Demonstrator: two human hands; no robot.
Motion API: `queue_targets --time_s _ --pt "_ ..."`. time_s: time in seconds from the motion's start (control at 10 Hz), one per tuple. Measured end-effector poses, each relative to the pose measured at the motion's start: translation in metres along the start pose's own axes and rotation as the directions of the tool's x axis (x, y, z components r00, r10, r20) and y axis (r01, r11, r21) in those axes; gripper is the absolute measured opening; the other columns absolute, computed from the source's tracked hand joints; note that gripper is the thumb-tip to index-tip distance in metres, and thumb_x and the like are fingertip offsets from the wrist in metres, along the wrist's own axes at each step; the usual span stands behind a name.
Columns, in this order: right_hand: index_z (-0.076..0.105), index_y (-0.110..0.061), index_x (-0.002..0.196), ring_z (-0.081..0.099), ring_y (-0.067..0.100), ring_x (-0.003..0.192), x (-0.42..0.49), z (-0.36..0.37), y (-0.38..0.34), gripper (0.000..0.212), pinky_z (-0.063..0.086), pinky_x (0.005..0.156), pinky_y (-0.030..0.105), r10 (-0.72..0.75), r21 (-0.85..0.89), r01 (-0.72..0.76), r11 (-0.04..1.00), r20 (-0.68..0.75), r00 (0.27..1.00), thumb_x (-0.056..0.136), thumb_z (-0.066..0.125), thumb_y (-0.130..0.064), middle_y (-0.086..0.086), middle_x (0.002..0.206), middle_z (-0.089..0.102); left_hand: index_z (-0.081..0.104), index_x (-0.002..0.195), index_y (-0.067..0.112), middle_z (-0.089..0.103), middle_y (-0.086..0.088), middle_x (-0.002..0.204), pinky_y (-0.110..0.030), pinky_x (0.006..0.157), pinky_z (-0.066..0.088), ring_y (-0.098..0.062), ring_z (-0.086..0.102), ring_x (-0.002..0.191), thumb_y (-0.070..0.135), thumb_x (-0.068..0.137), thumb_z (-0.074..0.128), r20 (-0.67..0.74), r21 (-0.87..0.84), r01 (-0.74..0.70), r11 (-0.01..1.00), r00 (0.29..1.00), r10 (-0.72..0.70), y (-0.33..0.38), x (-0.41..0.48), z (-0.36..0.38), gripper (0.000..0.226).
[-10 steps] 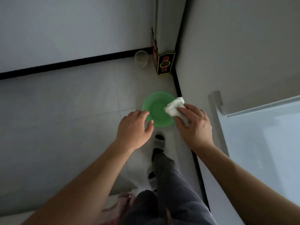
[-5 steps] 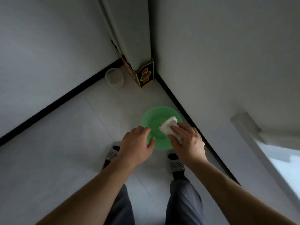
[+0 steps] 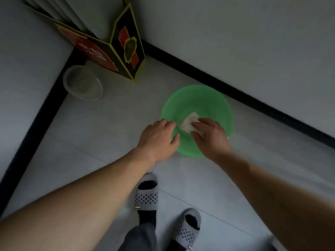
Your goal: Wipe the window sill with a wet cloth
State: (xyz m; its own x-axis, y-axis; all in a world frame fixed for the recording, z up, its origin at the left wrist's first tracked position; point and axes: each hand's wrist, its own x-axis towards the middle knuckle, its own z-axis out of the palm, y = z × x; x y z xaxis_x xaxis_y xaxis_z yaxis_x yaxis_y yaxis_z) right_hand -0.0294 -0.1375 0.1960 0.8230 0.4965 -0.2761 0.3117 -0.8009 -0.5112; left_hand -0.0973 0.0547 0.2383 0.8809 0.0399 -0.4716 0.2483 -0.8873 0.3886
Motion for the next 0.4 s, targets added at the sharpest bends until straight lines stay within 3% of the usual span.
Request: queue_targets --time_s 0.2,0.4 --pt "0.072 -0.017 0.111 0.063 0.040 0.100 0.040 0.101 0.070 0.037 0.052 0.085 0.048 -0.046 -0.034 0.044 0.998 -0.068 0.997 0.083 0.059 -0.038 0.014 0.121 0.066 0.047 0.138 0.014 0.052 -0.011 0.133 -0.042 0.096 0.043 -0.032 0.051 0.118 0.041 0.094 0.047 -0.032 0.086 -0.130 0.988 0.991 0.133 -0.036 0.063 0.096 0.051" --pt "0.073 -0.023 0.110 0.061 0.036 0.110 0.064 0.152 0.114 0.035 0.045 0.092 0.046 -0.173 -0.070 0.165 0.984 -0.124 0.977 0.080 0.058 -0.034 0.006 0.127 0.066 0.056 0.127 0.012 0.058 -0.012 0.122 -0.043 0.094 0.041 -0.033 0.055 0.110 0.046 0.085 0.037 -0.131 0.190 -0.187 0.964 0.968 0.214 -0.055 0.092 0.144 0.057"
